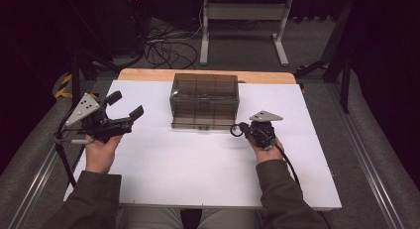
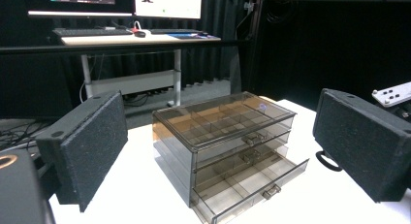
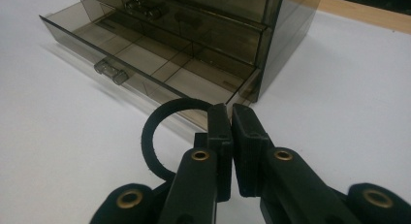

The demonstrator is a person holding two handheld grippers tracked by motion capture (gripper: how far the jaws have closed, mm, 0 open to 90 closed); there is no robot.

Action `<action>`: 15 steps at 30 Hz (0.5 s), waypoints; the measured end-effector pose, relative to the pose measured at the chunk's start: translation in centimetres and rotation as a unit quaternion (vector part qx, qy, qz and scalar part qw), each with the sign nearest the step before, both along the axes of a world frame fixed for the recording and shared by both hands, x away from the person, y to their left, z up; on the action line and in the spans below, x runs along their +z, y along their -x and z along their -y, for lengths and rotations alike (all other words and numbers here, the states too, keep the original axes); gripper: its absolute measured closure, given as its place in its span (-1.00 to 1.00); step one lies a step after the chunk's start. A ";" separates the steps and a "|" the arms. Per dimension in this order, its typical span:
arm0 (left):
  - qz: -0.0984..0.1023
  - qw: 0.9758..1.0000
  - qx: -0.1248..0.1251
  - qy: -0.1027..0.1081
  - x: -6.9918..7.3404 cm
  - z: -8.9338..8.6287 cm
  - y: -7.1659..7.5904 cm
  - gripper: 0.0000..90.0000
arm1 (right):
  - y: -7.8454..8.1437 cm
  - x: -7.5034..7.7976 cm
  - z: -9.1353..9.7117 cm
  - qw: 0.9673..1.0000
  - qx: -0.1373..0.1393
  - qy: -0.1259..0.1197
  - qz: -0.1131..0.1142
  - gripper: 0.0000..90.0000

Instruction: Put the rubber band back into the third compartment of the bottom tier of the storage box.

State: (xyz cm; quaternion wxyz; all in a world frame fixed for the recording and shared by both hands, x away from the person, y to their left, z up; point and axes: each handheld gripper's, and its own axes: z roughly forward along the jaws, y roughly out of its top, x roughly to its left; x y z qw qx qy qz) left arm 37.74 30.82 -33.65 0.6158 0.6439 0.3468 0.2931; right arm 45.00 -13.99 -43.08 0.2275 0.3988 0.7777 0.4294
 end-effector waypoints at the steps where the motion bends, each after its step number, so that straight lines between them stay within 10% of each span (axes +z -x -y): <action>1: -0.001 1.000 0.000 0.000 0.0 0.0 0.0 -0.86 | 0.0 0.0 0.0 1.000 0.002 0.001 0.001 0.94; 15: -0.006 1.000 -0.006 -0.003 -0.3 0.3 -0.3 -0.86 | -0.6 0.6 -0.5 1.000 0.005 -0.005 0.014 0.94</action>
